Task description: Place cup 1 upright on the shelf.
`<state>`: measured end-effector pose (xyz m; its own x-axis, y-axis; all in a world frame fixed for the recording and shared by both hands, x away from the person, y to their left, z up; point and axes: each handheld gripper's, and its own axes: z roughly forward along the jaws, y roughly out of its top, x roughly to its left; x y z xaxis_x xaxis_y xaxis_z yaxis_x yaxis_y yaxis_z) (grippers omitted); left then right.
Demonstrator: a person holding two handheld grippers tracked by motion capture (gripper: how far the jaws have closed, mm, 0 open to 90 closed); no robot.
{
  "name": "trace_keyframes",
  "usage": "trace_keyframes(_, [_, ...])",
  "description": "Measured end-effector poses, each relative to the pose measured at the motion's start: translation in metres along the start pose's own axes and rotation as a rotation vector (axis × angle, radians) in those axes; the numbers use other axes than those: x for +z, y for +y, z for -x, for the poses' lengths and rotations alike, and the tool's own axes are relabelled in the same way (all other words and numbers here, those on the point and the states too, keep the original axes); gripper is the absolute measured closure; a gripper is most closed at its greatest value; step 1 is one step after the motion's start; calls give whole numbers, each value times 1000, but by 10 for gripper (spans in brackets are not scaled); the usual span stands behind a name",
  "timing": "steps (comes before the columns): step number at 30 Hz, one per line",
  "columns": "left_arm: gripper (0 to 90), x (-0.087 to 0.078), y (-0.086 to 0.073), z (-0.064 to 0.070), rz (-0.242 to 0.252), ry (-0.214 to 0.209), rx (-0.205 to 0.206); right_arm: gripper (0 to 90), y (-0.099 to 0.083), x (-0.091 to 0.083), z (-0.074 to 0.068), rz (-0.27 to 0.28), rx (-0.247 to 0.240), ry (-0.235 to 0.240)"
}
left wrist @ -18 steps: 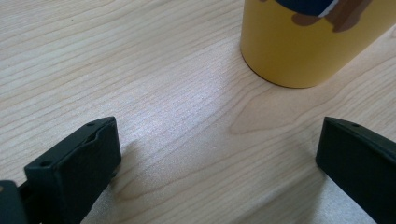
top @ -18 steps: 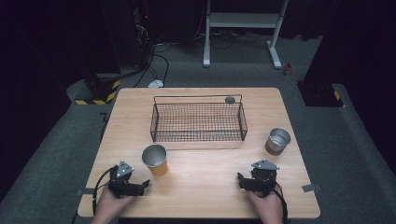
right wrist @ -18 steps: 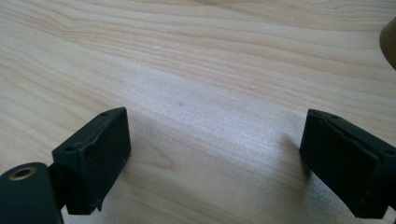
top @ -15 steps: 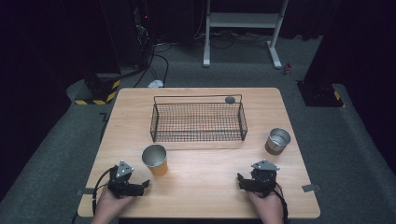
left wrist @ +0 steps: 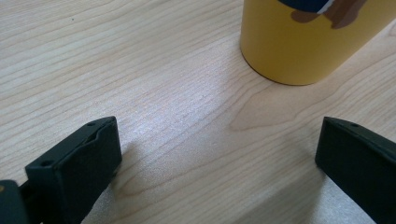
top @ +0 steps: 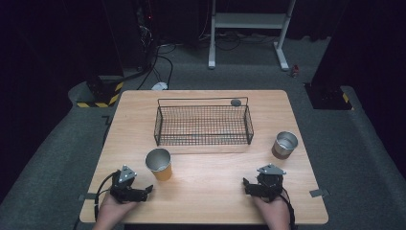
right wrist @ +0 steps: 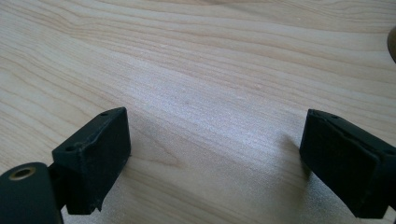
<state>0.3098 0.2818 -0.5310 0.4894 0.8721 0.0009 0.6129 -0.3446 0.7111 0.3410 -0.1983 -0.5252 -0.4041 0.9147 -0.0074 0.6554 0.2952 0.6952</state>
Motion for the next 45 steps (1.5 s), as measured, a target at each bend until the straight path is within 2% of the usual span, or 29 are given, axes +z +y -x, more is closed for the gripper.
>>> trace_keyframes(13, [9, -1, 1, 1, -9, -2, 1, 88, 0, 0, 0, 2, 1, 0])
trace_keyframes(19, [10, -3, 2, 2, -6, 3, 31, 88, 0, 0, 0, 2, 0, 0])
trace_keyframes(23, [10, -5, 2, 3, 9, -12, 25, 88, 0, 0, 0, 2, 0, 1])
trace_keyframes(27, [10, -8, 4, 4, 22, -23, 39, 88, 0, 0, 0, 0, 0, 0])
trace_keyframes(30, [17, -12, 6, 4, 33, -39, 20, 88, 0, 0, 0, 0, 0, 0])
trace_keyframes(34, [26, -16, 7, 4, 51, -54, 14, 89, 0, 0, 0, 0, 0, 0])
trace_keyframes(36, [26, -19, 8, 6, 80, -47, 15, 90, 0, 0, 0, 2, 1, -1])
trace_keyframes(39, [25, -22, 10, 6, 98, -50, 13, 90, 0, 0, 0, 3, 1, -2])
trace_keyframes(45, [24, -25, 10, 8, 113, -61, 25, 89, 0, 0, 0, 2, 2, -2])
